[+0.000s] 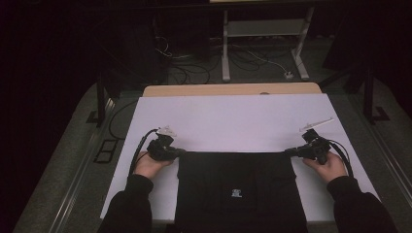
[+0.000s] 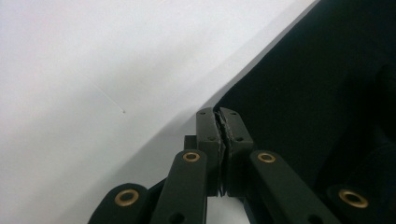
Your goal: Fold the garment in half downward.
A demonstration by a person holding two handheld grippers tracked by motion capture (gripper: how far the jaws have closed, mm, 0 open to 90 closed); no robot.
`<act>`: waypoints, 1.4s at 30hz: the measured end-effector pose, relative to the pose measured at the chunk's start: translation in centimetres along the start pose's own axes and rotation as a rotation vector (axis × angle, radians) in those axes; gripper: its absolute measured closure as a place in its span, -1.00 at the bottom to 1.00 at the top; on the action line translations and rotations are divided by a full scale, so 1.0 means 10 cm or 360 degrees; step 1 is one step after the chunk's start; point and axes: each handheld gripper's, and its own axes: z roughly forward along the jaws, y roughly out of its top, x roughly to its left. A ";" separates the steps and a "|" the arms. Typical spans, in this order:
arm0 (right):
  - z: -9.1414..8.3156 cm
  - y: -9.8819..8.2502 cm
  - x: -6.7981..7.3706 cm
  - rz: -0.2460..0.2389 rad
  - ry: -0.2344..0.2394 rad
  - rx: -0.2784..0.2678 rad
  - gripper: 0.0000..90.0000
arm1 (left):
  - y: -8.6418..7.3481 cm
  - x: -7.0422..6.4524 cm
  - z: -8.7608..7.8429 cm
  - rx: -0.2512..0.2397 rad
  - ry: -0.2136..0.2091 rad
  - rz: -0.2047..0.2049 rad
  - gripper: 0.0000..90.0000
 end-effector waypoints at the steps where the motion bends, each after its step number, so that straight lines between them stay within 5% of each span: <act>1: 0.00 0.00 0.01 -0.0001 -0.0015 -0.0001 0.95 | 0.01 0.00 0.00 0.0006 0.0010 0.0019 0.92; 14: 0.00 0.09 0.08 -0.0003 -0.0165 -0.0058 0.95 | 0.07 0.02 -0.02 -0.0052 0.0122 0.0095 0.92; 30: -0.06 0.26 0.00 0.0018 -0.0196 -0.0139 0.95 | 0.27 0.09 -0.04 -0.0106 0.0186 0.0093 0.92; 37: -0.06 0.32 -0.06 0.0032 -0.0206 -0.0140 0.95 | 0.40 0.12 -0.01 -0.0075 0.0216 0.0145 0.92; 42: -0.04 0.39 -0.11 0.0044 -0.0205 -0.0140 0.95 | 0.45 0.19 0.01 -0.0044 0.0218 0.0114 0.92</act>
